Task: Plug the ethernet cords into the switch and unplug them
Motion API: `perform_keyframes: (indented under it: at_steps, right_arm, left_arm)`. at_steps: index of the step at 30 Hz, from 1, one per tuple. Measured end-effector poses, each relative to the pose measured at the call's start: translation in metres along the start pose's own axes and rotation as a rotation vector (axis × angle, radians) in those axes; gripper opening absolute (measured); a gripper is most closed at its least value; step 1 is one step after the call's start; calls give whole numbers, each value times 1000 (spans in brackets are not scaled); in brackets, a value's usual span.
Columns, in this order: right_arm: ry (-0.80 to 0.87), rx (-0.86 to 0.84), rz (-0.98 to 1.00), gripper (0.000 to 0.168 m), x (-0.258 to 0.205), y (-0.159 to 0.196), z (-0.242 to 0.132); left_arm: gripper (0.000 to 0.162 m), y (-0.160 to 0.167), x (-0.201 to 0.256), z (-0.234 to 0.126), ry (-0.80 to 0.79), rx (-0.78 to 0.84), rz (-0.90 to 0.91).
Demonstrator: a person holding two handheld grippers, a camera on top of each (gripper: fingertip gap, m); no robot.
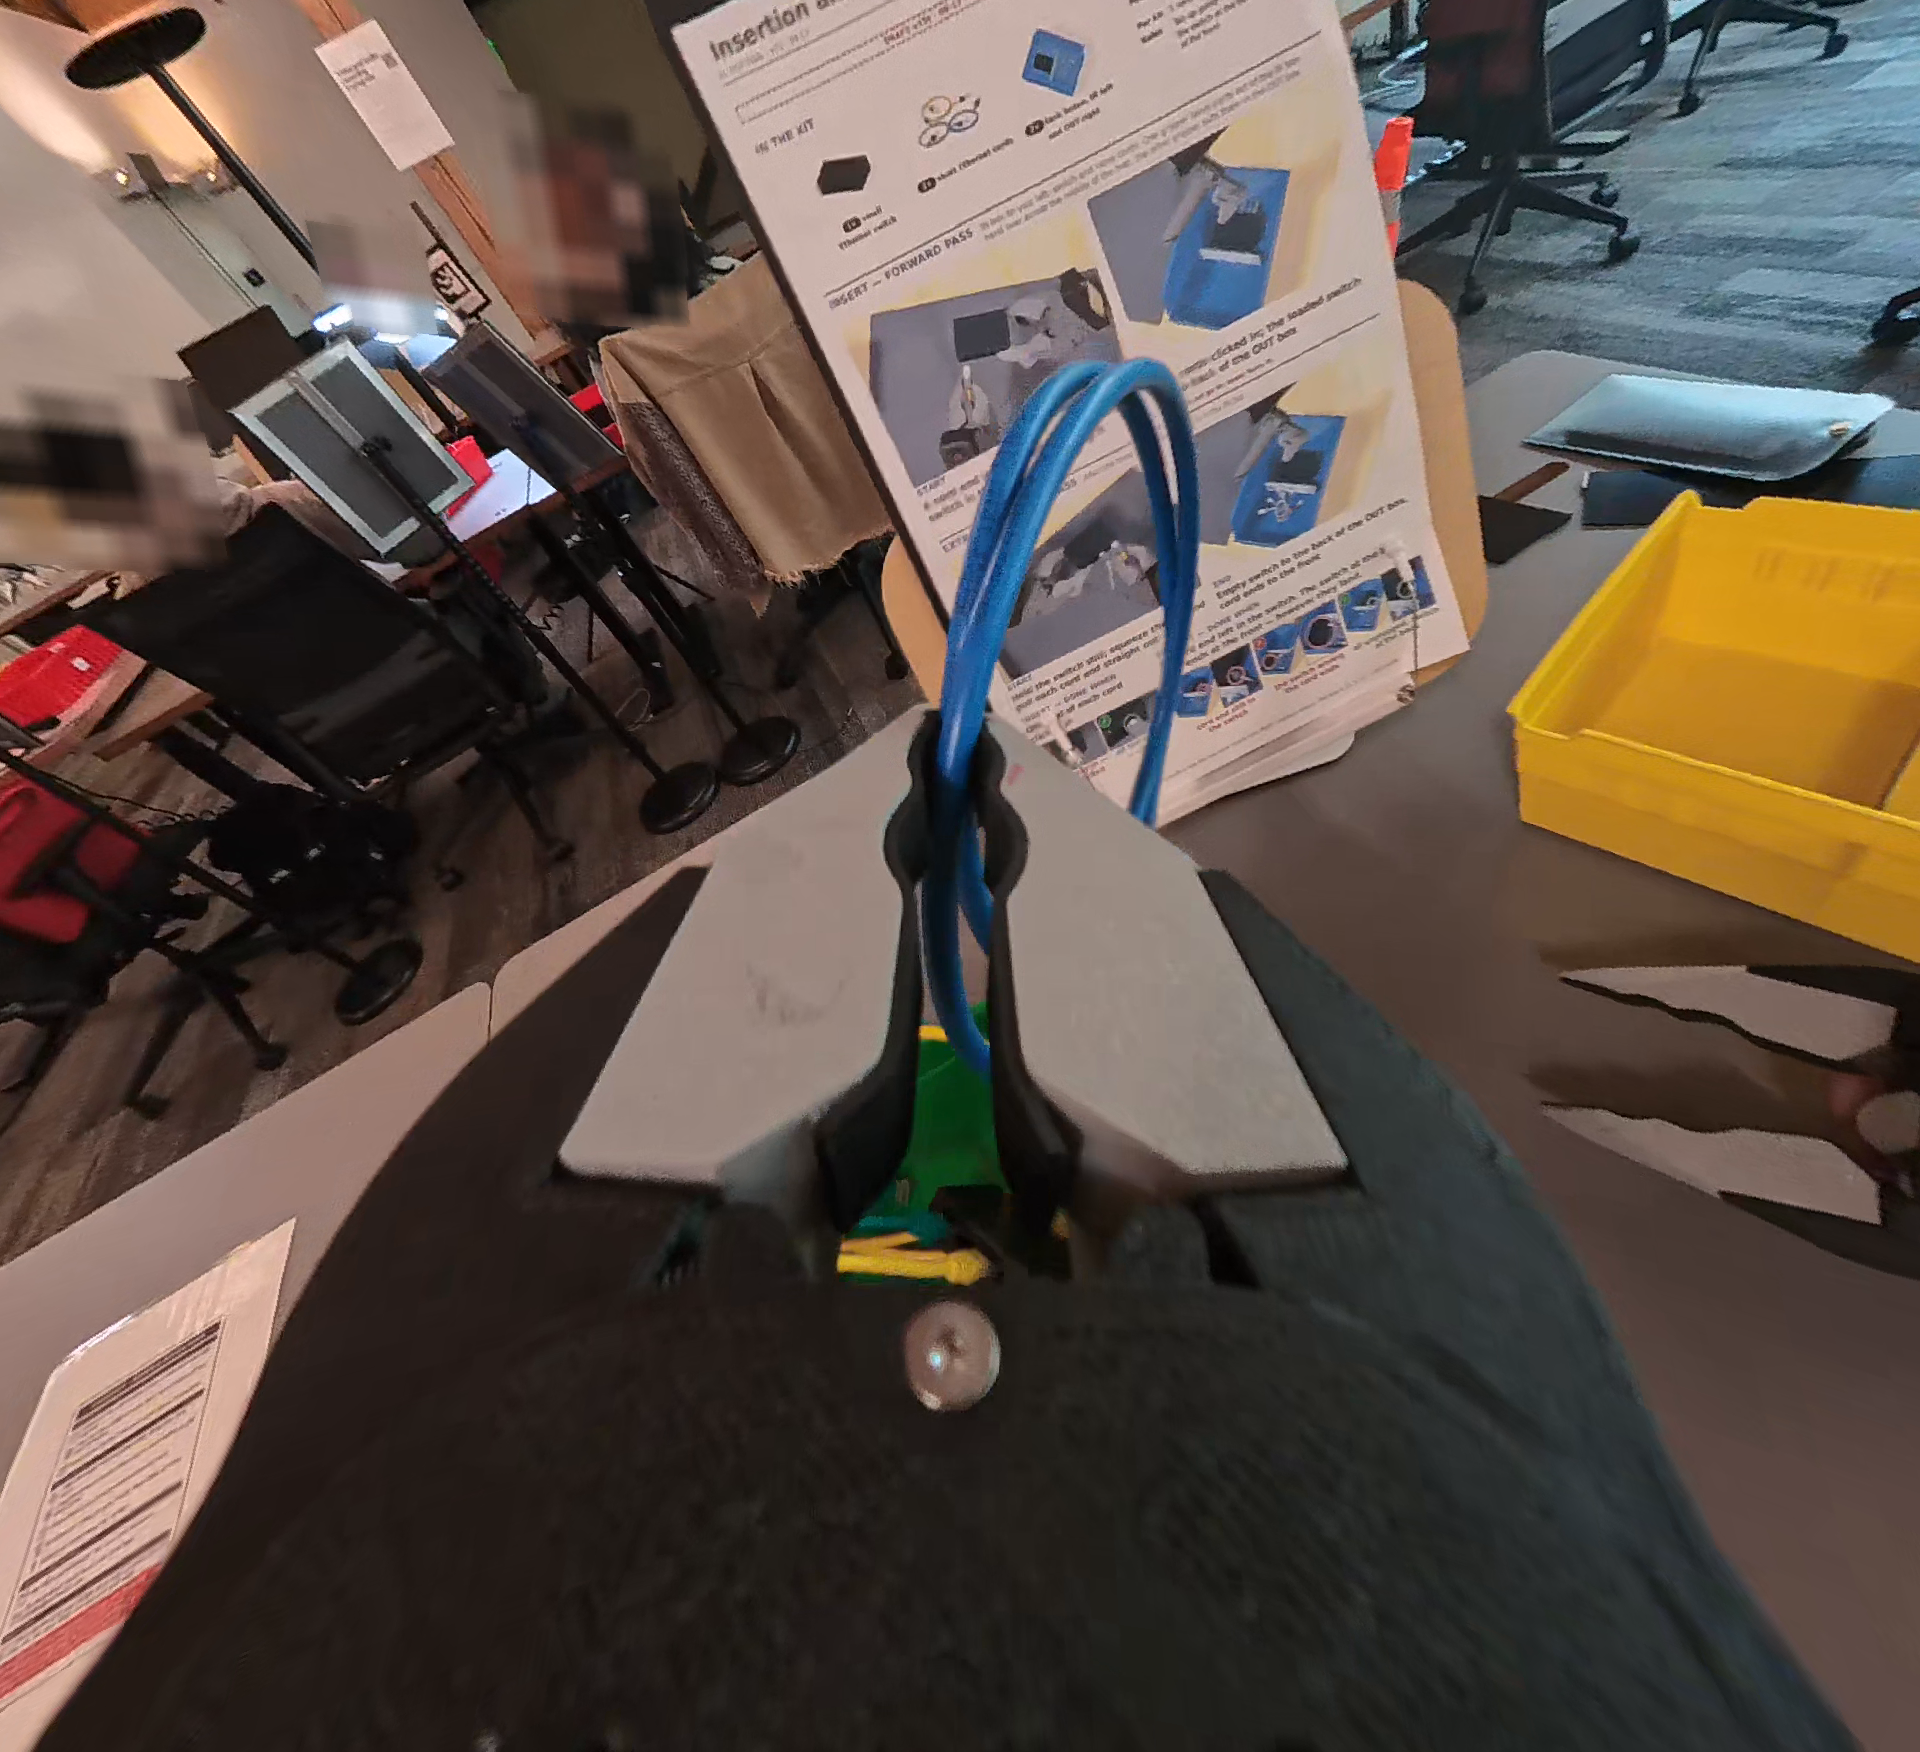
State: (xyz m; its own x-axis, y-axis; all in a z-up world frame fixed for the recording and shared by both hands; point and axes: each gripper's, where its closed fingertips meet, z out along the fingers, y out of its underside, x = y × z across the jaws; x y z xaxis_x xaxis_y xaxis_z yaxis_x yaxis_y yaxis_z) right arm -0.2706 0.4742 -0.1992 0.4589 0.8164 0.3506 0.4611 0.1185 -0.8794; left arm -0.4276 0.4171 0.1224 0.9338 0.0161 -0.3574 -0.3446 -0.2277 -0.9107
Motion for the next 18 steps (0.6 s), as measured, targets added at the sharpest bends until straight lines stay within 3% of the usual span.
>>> perform_keyframes:
  at_steps: [1,8,12,18]
  right_arm:
    - [-1,-4,-4,52,-1,0,0]
    - [0,-6,-13,52,-1,1,1]
    - [-33,28,-4,60,-6,-4,-2]
    - [-308,300,242,76,-20,-53,-26]
  left_arm:
    - [3,4,-2,0,-2,-4,-2]
    - [3,33,-10,9,21,-52,-46]
    - [3,35,4,13,76,-61,-16]
    - [3,62,87,10,424,-162,196]
